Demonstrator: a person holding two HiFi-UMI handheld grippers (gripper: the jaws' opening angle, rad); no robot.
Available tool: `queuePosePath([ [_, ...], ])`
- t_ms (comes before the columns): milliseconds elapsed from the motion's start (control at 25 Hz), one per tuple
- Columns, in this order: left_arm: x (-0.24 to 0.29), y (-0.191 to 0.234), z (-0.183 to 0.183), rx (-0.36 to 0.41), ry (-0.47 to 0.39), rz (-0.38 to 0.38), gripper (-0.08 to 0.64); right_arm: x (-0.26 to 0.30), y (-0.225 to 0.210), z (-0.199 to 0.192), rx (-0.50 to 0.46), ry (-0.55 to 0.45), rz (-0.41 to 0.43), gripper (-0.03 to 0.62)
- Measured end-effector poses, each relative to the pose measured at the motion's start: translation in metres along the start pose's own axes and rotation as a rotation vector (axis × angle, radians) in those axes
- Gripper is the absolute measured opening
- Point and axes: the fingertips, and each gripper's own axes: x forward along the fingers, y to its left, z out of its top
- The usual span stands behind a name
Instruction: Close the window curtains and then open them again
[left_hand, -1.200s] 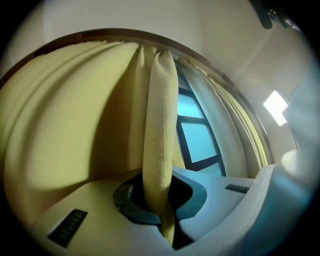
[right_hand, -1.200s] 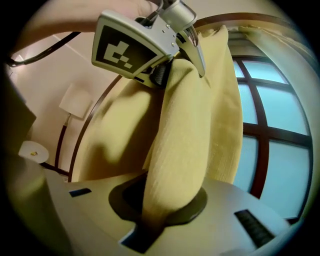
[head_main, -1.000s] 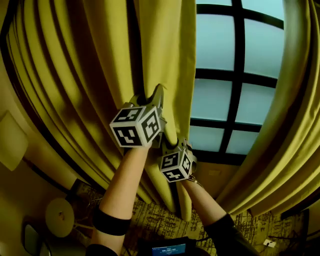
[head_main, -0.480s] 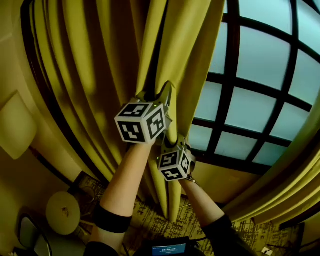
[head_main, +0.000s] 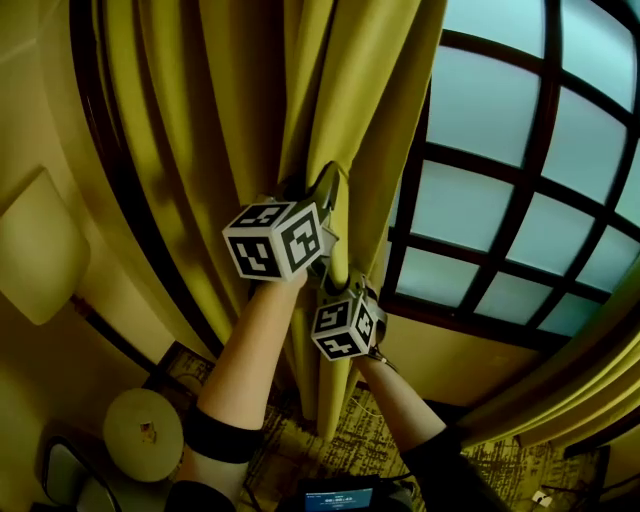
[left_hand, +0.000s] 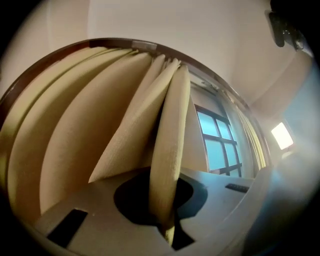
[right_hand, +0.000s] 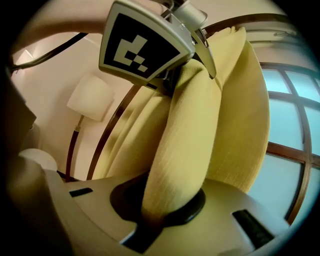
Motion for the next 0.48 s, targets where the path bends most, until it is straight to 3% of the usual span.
queuePosePath([
  [160,-0.013,0.036,-0.001,-0.020,0.010,0.022,0.005,0.019,0.025,0.006,0.013,0.023,0.032,0.040],
  [480,-0.019,0.057,0.009,0.013,-0.018,0.055,0.005,0.038,0.039,0.024,0.011,-0.033,0.069,0.041],
])
